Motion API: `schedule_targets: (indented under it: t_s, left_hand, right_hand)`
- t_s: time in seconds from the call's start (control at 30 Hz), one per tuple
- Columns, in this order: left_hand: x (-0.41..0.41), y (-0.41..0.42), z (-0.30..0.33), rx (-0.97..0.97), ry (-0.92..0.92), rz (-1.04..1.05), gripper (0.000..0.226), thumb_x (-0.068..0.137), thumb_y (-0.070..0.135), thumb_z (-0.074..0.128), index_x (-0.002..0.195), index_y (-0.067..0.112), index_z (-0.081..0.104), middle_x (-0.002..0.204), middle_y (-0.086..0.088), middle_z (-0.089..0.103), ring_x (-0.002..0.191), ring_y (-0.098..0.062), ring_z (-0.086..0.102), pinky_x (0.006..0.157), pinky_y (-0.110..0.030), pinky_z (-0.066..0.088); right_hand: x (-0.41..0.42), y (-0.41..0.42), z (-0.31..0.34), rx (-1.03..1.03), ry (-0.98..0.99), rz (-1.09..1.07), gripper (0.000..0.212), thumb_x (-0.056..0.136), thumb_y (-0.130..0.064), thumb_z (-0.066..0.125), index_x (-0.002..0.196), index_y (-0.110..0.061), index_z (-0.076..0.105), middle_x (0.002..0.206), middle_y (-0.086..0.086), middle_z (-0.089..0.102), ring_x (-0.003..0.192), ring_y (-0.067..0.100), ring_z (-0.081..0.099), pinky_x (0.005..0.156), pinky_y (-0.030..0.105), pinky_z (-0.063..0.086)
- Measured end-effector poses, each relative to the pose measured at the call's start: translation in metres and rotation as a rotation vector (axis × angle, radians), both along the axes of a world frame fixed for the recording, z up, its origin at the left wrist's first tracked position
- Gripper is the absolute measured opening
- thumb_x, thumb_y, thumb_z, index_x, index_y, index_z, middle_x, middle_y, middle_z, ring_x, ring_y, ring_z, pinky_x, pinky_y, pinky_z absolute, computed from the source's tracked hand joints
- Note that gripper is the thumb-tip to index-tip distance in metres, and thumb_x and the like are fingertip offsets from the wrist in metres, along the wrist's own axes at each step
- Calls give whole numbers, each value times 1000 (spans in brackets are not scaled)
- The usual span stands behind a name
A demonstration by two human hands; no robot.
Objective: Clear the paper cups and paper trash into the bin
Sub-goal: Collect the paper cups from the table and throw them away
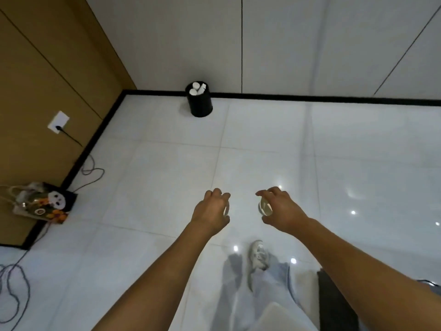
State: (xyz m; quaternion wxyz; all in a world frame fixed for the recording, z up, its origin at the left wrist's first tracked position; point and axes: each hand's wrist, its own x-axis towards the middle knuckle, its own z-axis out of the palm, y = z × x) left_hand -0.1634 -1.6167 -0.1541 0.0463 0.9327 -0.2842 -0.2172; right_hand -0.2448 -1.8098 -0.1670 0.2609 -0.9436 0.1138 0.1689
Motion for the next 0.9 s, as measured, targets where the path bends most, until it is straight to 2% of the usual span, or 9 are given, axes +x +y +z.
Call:
schedule_targets:
  t_s: [0.13,0.33,0.5,0.67,0.9]
  left_hand:
    - [95,-25,3,-9,-11,94,43,86,22,59,127,16,48,128,-3,43,122,-21,37,82,-34,47]
    - [226,-62,21,-18,-9,189,58,87,27,60,140,20,37,136,-2,39,127,-21,34,90,-36,48]
    - [323,-75,20,-42,7,251,62,87,29,61,142,23,35,139,1,38,129,-20,33,92,-37,48]
    - [445,-89,10,-57,12,270,61,87,28,61,142,23,36,139,3,38,130,-19,32,93,-36,47]
    - [628,-108,24,-118,-29,266,60,87,28,62,141,21,37,139,1,39,127,-20,34,92,-35,47]
  right_hand:
    - [99,-37,-4,-22,-11,38,67,82,-21,69,141,-28,38,139,1,37,124,25,38,92,35,47]
    - [248,-85,14,-29,-14,82,67,82,-20,67,142,-29,37,140,1,36,125,26,37,91,36,47]
    - [360,-104,21,-39,-22,124,67,82,-20,67,142,-29,37,140,1,36,125,26,36,91,36,48]
    - [478,-117,12,-71,-18,169,69,82,-19,66,143,-29,36,140,2,37,125,27,37,92,38,48]
    - [659,-127,24,-50,-32,123,68,81,-19,67,141,-29,37,140,2,37,126,26,36,94,37,48]
